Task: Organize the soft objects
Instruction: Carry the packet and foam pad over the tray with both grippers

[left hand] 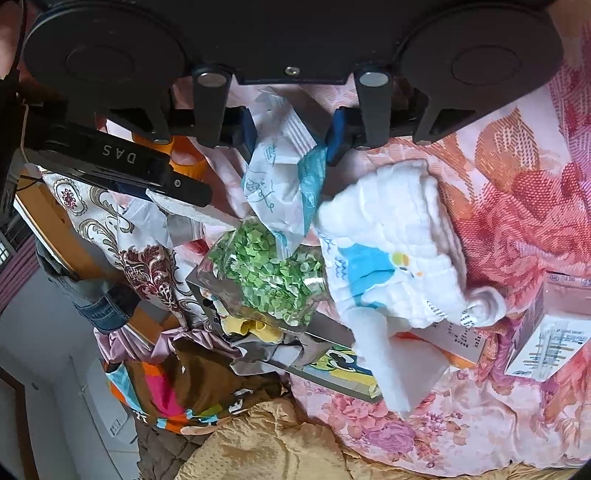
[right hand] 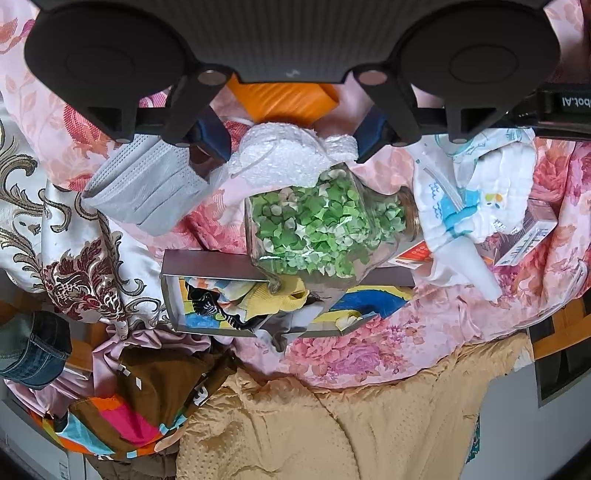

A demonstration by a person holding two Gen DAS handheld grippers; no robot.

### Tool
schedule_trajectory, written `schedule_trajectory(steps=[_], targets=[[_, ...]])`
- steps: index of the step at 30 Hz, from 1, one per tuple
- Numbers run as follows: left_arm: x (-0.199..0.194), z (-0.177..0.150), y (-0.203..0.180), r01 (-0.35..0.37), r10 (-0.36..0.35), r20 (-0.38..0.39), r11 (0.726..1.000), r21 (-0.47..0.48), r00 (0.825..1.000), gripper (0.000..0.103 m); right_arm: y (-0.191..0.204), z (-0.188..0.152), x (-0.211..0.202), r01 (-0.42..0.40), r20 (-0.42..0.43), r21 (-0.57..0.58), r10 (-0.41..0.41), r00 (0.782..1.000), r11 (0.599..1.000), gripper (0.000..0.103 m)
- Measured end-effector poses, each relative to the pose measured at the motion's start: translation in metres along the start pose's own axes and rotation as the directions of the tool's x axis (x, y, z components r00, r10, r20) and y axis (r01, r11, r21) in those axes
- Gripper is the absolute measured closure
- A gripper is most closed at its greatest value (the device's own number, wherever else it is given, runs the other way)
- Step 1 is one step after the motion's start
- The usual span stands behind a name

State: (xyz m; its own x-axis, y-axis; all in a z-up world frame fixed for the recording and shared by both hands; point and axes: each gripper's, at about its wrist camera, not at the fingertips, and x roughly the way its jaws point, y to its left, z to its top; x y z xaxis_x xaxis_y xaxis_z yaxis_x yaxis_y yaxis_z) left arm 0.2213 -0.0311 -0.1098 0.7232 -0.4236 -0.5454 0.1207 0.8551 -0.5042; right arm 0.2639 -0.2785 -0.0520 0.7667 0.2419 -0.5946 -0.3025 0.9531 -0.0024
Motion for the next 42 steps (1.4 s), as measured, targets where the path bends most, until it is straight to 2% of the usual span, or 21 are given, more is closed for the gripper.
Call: schedule_trajectory(steps=[3, 20, 30, 36, 42], targets=[[-0.002, 0.000, -0.001, 0.000, 0.000, 0.010, 1.000, 0.002, 1.000, 0.064, 0.000, 0.000, -0.002, 0.001, 0.006, -0.002, -0.001, 1.000, 1.000, 0.034], [-0.012, -0.001, -0.012, 0.022, -0.023, 0.045, 0.999, 0.025, 0.999, 0.064, 0.001, 0.001, -0.008, -0.005, 0.031, -0.010, 0.005, 0.999, 1.000, 0.034], [-0.017, 0.001, -0.016, 0.029, -0.031, 0.067, 0.999, 0.035, 0.997, 0.064, 0.005, 0.005, -0.027, -0.004, 0.111, -0.020, 0.006, 0.994, 1.000, 0.034], [-0.021, 0.020, -0.024, 0.032, -0.036, 0.107, 0.999, 0.041, 0.994, 0.064, 0.005, 0.016, -0.042, 0.000, 0.196, -0.028, 0.006, 0.981, 1.000, 0.034], [-0.017, 0.060, -0.031, 0.018, -0.023, 0.180, 0.999, 0.031, 0.983, 0.064, -0.008, 0.034, -0.044, -0.019, 0.271, 0.013, 0.015, 0.962, 1.000, 0.034]])
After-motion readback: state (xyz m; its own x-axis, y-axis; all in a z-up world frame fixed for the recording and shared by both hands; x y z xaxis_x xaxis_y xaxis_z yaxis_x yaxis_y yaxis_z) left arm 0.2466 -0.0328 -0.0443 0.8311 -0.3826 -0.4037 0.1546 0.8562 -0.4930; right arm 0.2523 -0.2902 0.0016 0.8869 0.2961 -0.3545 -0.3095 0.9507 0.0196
